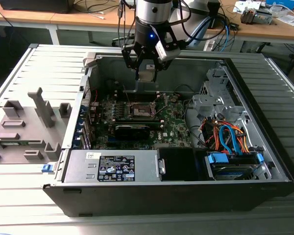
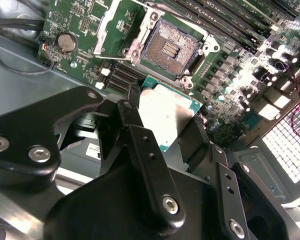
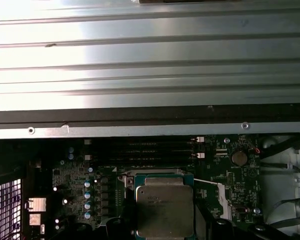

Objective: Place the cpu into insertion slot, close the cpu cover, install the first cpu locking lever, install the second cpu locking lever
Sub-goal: 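Place the cpu into insertion slot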

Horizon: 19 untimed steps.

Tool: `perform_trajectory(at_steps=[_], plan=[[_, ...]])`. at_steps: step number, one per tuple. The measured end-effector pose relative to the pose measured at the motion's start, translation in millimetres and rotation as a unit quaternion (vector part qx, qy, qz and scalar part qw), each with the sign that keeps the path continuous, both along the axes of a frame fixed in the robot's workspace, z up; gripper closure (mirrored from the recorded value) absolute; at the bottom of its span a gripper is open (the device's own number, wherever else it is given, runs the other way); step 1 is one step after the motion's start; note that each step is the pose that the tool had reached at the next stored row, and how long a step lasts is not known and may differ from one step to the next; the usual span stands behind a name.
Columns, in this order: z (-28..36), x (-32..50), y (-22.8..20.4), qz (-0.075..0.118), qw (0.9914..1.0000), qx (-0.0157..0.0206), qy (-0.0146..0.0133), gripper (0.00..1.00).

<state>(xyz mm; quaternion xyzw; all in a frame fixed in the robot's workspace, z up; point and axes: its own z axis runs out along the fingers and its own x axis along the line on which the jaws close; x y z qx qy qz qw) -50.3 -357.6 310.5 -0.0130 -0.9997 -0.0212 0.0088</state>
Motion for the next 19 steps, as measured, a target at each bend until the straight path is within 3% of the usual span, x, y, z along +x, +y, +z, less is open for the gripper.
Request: perform_trajectory(at_steps=[19], plan=[[-5.4,0.0,-0.5,0.0,1.0,0.0,0.0,0.45]])
